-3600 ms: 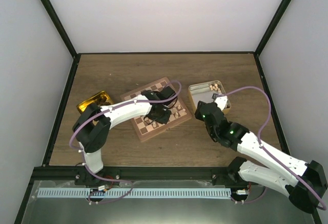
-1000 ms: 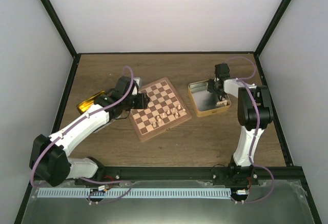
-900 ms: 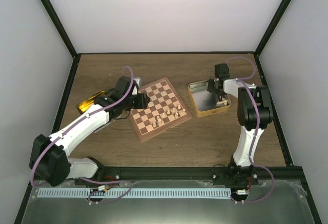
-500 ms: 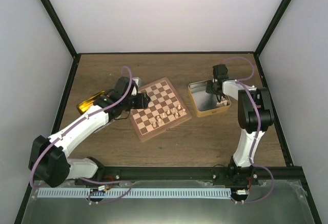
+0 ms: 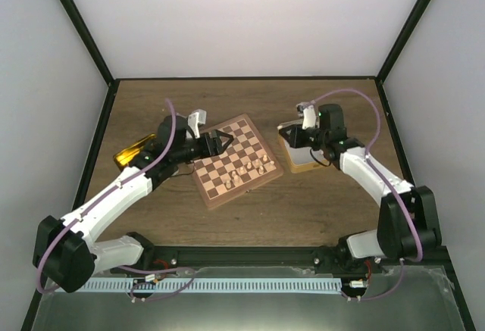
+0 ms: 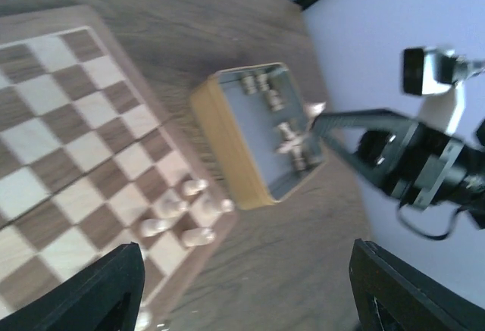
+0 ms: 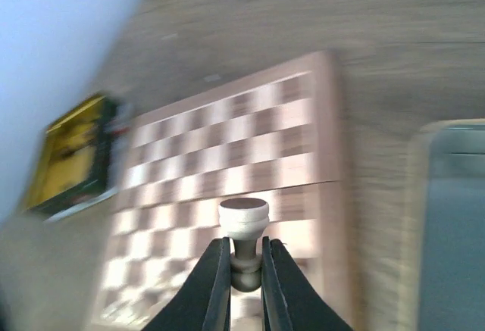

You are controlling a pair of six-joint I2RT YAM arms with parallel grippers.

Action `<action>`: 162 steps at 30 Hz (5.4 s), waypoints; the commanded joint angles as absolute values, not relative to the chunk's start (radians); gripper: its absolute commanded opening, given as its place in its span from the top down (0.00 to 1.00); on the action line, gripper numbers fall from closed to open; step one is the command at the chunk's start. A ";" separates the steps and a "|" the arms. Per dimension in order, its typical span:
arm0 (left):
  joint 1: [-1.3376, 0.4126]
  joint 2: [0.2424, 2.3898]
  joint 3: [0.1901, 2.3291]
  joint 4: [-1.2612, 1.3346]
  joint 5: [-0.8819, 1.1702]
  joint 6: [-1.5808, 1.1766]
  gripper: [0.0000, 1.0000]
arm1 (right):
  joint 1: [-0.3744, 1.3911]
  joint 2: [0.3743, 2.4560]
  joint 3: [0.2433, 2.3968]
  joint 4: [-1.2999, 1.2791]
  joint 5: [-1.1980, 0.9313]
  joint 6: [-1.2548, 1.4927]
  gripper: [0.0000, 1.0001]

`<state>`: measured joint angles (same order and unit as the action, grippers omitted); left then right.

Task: Set up the chess pieces on the board
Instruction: Place the chess piece on the chessboard.

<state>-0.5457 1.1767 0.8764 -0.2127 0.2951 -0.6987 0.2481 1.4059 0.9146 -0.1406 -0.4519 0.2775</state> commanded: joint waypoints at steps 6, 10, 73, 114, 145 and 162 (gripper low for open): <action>-0.541 1.219 0.882 -0.005 0.605 -0.766 0.18 | 0.420 1.310 0.874 0.020 -0.946 0.195 0.93; -0.541 1.251 0.906 -0.044 0.647 -0.740 0.19 | 0.465 1.334 0.914 -0.011 -0.963 0.164 0.93; -0.543 1.221 0.773 0.427 0.643 -1.309 0.87 | 0.568 1.351 0.690 0.863 -0.774 1.179 0.70; -0.514 0.954 1.013 -0.606 -0.585 -0.600 0.27 | 0.845 1.713 1.378 -0.563 -0.205 0.515 0.99; -0.514 0.638 0.986 -0.570 -0.922 -0.528 0.27 | 1.055 2.171 1.870 -1.018 -0.013 0.366 0.96; -0.514 0.654 0.980 -0.564 -0.901 -0.525 0.27 | 1.058 2.206 1.920 -1.055 -0.065 0.309 0.87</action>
<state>-0.5167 0.6544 0.9905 -0.5770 -0.9031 -0.5415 1.0454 2.1948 1.8717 -1.0290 -0.0452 0.3325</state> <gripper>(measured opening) 0.727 0.130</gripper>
